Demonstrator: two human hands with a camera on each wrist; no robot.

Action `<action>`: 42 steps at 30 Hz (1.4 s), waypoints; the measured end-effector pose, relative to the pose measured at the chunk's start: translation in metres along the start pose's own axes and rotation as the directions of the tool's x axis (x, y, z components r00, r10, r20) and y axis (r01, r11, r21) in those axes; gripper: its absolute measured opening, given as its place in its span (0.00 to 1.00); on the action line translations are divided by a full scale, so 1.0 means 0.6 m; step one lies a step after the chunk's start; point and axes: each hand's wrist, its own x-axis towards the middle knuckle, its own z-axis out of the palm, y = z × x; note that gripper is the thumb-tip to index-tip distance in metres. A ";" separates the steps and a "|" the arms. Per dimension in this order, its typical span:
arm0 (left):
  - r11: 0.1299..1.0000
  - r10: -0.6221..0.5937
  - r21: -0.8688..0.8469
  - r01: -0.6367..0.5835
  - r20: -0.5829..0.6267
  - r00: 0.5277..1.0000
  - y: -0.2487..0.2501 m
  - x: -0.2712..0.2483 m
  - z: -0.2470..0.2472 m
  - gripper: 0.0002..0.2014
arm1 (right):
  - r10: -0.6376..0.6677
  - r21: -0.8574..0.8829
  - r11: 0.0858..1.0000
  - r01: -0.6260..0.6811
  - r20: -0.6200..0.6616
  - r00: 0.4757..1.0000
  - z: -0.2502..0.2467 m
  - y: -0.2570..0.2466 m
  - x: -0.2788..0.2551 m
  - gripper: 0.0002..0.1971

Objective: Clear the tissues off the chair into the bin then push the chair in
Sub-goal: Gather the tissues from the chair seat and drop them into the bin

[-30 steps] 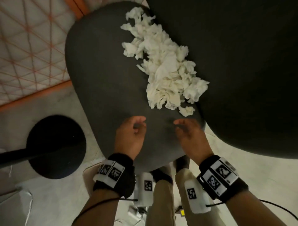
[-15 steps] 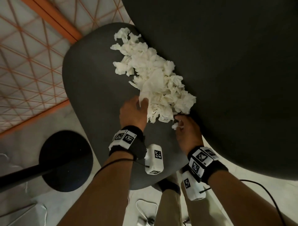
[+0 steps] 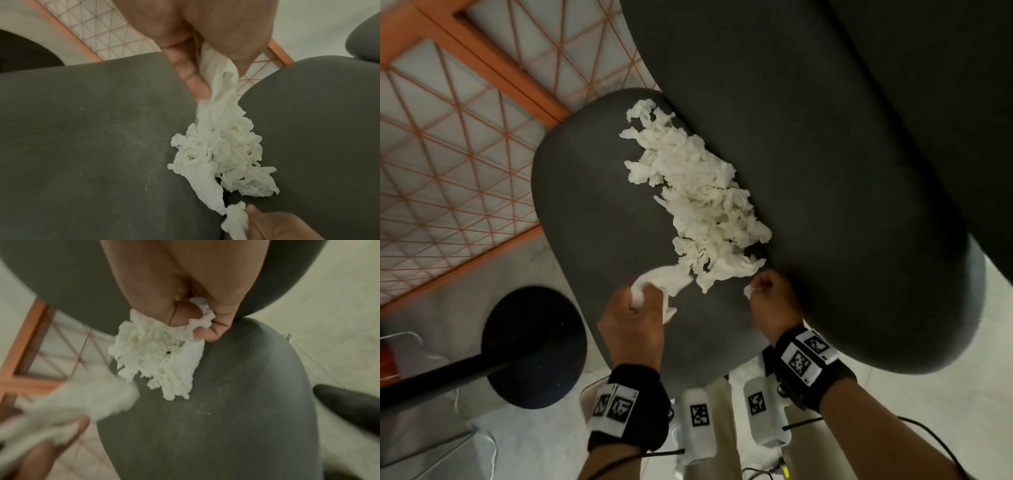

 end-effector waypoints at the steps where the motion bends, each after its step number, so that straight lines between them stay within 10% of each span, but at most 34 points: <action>1: 0.997 -0.029 -0.067 0.029 0.002 1.000 0.004 -0.002 0.002 0.04 | 0.036 0.085 0.996 -0.036 0.000 0.999 0.000 -0.002 0.001 0.09; 9: 0.996 0.070 -0.060 -0.063 0.139 0.988 0.002 0.054 0.016 0.15 | -0.141 -0.283 0.952 0.119 -0.059 0.988 0.053 0.020 0.035 0.33; 15: 0.988 -0.066 0.153 0.006 0.389 0.919 -0.009 0.115 0.055 0.10 | -0.131 -0.431 0.900 0.061 -0.135 0.982 0.066 0.046 0.052 0.13; 23: 0.948 -0.133 0.316 -0.022 0.461 0.877 -0.021 0.168 0.128 0.20 | 0.109 -0.247 0.959 -0.143 -0.146 0.983 0.051 0.045 0.003 0.38; 27: 0.936 -0.006 0.315 -0.156 0.458 0.889 -0.021 0.166 0.127 0.14 | 0.082 -0.141 0.982 -0.124 -0.274 0.958 0.048 0.042 0.001 0.25; 34: 0.992 -0.071 -0.070 0.104 0.371 0.926 -0.023 0.132 0.043 0.02 | 0.129 -0.034 0.989 -0.141 -0.237 0.963 0.059 -0.004 0.032 0.01; 42: 0.984 -0.050 -0.149 0.098 0.299 0.953 -0.063 0.114 -0.010 0.10 | 0.124 -0.056 0.989 -0.134 -0.154 0.980 0.101 -0.026 0.062 0.16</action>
